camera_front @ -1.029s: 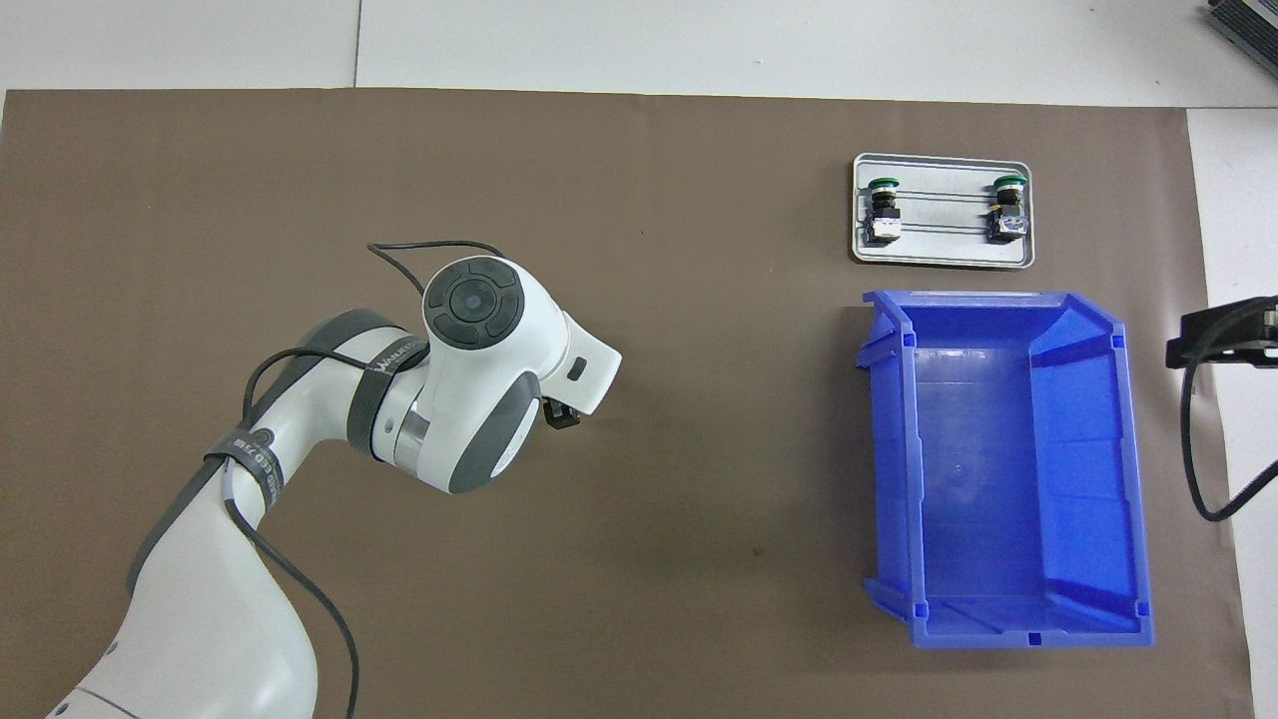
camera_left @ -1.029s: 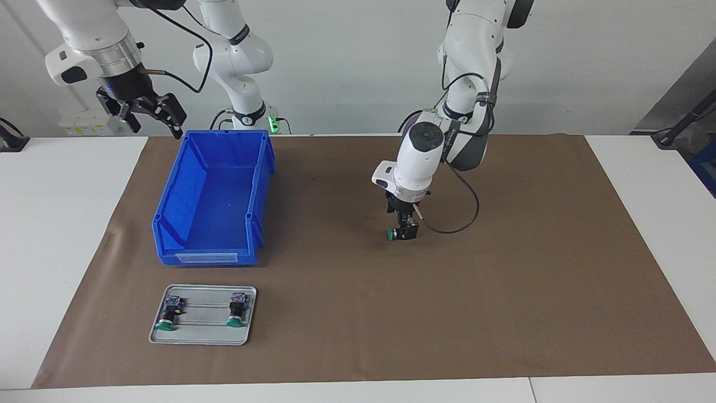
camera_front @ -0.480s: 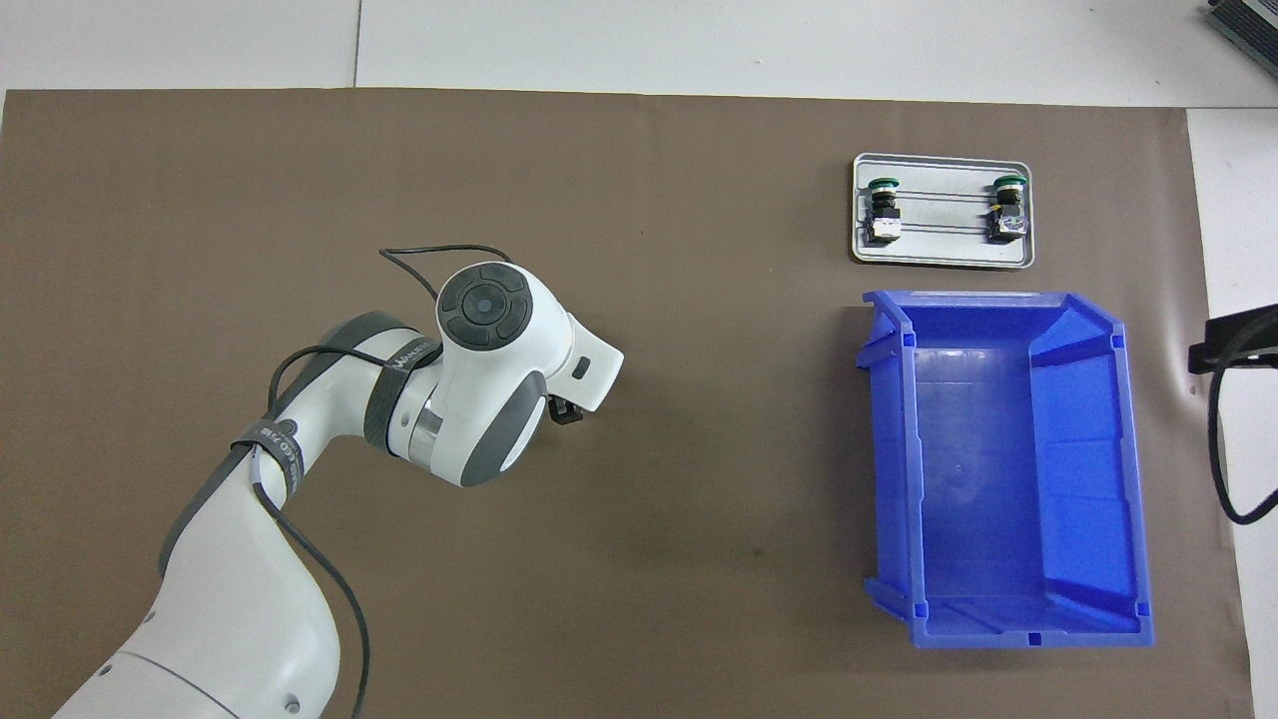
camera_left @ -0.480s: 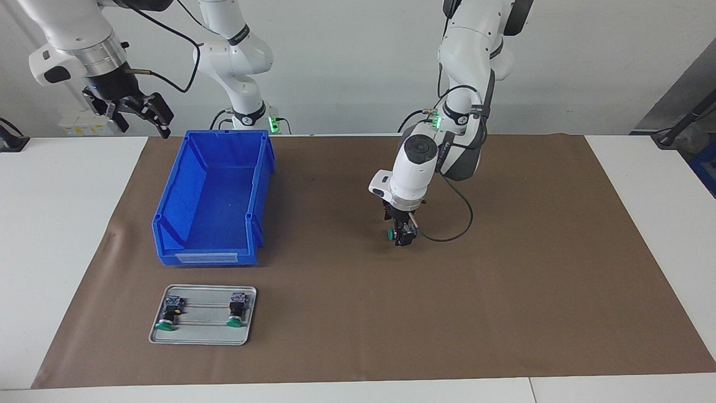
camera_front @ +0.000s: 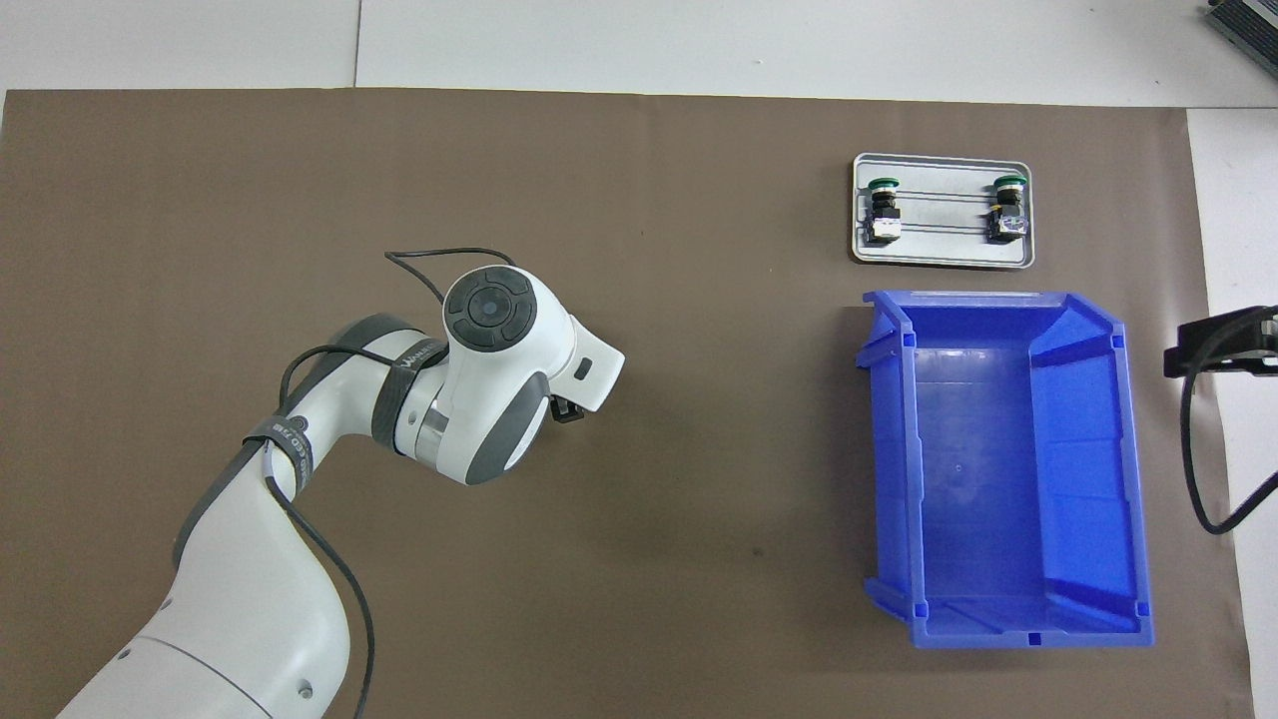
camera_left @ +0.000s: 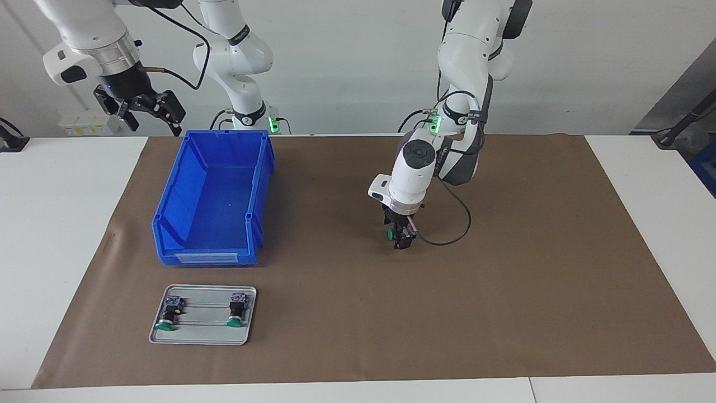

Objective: Place and press button with both arms
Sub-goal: 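Press down on the green button cap with the left gripper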

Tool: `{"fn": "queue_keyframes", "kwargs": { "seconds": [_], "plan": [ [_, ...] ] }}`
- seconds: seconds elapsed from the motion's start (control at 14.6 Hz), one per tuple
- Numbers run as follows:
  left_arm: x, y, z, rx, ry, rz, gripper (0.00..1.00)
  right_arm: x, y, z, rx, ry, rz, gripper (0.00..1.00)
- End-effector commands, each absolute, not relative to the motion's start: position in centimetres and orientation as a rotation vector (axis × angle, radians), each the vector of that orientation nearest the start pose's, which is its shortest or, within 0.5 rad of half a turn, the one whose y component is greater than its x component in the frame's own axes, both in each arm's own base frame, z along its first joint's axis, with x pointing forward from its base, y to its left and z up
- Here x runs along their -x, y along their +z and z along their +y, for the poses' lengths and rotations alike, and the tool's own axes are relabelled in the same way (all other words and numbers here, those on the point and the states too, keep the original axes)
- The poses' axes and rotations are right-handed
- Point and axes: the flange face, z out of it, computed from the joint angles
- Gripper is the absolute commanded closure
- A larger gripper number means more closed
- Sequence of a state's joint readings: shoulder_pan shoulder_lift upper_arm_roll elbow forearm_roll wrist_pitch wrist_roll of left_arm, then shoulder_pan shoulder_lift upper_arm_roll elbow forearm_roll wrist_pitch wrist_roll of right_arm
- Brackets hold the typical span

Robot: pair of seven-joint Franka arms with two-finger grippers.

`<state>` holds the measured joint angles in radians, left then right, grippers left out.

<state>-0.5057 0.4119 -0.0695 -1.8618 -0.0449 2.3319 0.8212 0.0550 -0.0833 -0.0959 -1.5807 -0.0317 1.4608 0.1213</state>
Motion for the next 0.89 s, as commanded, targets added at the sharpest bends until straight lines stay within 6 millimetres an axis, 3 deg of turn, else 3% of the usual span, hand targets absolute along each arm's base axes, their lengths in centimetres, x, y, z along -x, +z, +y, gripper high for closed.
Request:
{"fn": "queue_keyframes", "kwargs": {
  "seconds": [0.0,0.21,0.55,0.62,0.69,0.82],
  "plan": [
    [-53.96,30.14,-35.12,2.483,-0.141,1.978,0.17,-51.37,65.98,-2.80,3.138,0.056,0.238,0.00],
    [-54.01,30.13,-35.04,2.483,-0.141,1.976,0.48,-51.30,66.05,-2.81,3.137,0.056,0.238,0.00],
    [-53.94,30.06,-35.00,2.481,-0.129,1.979,0.70,-51.34,65.99,-2.52,3.138,0.056,0.230,0.00],
    [-54.04,30.26,-34.96,2.481,-0.131,1.977,0.81,-51.33,65.99,-2.67,3.137,0.056,0.235,0.00],
    [-54.05,30.32,-34.96,2.482,-0.124,1.978,1.00,-51.28,66.06,-2.68,3.137,0.054,0.235,0.00],
    [-54.39,30.94,-35.06,2.485,-0.129,1.974,1.00,-51.28,65.99,-2.76,3.137,0.056,0.237,0.00]
  ]
}}
